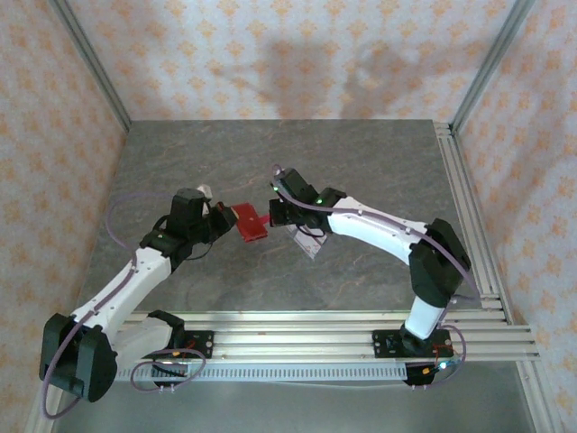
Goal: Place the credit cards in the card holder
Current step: Open the button on the card holder, then open the card holder at the bottom-center of the table.
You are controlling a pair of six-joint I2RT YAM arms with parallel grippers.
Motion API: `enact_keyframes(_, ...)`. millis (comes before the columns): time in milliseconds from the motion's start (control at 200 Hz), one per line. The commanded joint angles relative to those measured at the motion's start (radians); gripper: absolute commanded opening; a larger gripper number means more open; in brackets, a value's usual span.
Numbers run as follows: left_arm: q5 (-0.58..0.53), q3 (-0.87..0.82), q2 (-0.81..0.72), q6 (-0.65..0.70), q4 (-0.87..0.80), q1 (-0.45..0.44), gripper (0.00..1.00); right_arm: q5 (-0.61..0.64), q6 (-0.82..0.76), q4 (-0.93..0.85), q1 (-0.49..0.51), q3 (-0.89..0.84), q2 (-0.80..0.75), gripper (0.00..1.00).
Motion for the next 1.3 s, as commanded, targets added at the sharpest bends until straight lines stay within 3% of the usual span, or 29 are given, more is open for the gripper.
enact_keyframes(0,-0.084,-0.026,0.022,0.023,0.021,-0.006,0.26,-0.092,0.057,0.068,0.006,-0.036,-0.04,0.0)
enact_keyframes(110,-0.122,-0.044,0.048,0.047,0.019,-0.005,0.53,-0.139,0.092,0.111,0.008,-0.056,-0.039,0.0)
enact_keyframes(215,-0.146,-0.05,0.075,0.068,0.016,-0.005,0.61,-0.172,0.115,0.132,0.011,-0.062,-0.03,0.0)
enact_keyframes(766,-0.151,-0.088,0.109,0.092,-0.019,-0.006,0.62,-0.1,0.147,0.126,0.027,-0.173,-0.09,0.0)
enact_keyframes(1296,-0.149,-0.047,0.202,0.134,-0.051,-0.006,0.62,-0.122,0.263,0.202,0.046,-0.455,-0.212,0.0)
